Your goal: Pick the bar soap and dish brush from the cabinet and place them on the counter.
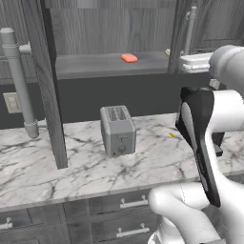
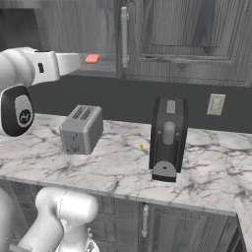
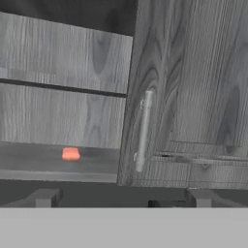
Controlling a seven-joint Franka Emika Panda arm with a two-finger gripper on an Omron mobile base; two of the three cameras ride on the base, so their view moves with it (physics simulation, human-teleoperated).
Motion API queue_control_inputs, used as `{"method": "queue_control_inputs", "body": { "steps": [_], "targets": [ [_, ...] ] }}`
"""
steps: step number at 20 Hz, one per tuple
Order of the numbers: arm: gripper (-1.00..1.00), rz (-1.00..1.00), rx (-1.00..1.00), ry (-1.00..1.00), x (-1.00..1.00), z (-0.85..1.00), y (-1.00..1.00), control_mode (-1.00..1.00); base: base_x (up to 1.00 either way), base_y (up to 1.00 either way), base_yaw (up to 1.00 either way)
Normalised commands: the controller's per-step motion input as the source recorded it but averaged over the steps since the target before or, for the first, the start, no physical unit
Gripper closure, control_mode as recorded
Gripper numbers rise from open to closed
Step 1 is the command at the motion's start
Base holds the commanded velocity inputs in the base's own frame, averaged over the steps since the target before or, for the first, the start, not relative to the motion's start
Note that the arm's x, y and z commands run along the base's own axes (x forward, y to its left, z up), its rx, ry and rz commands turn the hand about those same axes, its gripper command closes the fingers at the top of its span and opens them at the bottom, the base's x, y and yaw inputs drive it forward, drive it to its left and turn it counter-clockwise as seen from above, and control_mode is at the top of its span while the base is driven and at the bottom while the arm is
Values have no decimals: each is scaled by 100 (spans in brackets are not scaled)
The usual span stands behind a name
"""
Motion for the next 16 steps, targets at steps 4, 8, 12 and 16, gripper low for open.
{"method": "queue_control_inputs", "body": {
  "steps": [4,8,12,16],
  "targets": [
    [-100,-2,5,-4,-2,-1,-28,-100,0,0,0],
    [-100,0,8,-9,0,-11,-17,-100,0,0,0],
    [-100,0,9,-15,0,-15,-10,-100,0,0,0],
    [-100,0,8,-17,0,-15,-9,-100,0,0,0]
  ]
}}
